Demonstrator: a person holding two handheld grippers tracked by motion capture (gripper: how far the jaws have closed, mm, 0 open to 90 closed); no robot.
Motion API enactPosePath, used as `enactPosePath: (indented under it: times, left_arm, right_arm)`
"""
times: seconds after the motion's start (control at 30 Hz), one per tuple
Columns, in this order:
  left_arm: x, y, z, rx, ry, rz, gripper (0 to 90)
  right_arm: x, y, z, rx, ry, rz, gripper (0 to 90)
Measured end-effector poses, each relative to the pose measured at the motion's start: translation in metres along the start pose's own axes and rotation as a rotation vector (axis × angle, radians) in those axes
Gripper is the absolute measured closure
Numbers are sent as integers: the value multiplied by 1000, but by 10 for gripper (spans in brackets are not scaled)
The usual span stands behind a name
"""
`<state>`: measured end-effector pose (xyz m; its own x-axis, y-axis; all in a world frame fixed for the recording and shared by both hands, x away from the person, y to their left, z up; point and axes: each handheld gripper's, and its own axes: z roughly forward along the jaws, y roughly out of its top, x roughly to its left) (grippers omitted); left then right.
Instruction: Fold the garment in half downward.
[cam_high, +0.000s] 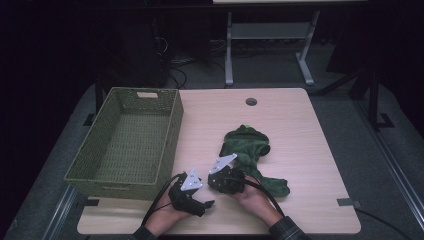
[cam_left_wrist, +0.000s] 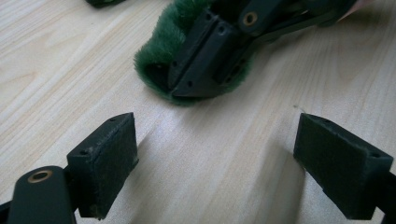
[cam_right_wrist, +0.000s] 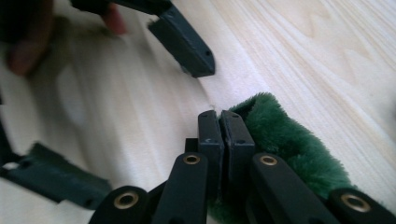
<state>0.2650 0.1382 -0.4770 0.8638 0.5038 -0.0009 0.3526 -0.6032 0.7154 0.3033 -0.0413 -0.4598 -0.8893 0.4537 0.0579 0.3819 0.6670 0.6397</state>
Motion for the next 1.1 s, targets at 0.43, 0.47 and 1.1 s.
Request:
enactPosePath:
  times: [0.43, 0.47, 1.1]
  left_arm:
    - [0, 0, 0, -3, -2, -3, 126]
    - [0, 0, 0, -3, -3, -3, 126]
    - [0, 0, 0, -1, -1, 0, 126]
  right_arm:
    - [4, 4, -35, -124, 154, 49, 877]
    - [7, 4, -37, -127, 143, 35, 877]
    - [-32, -31, -87, -222, 45, 173, 864]
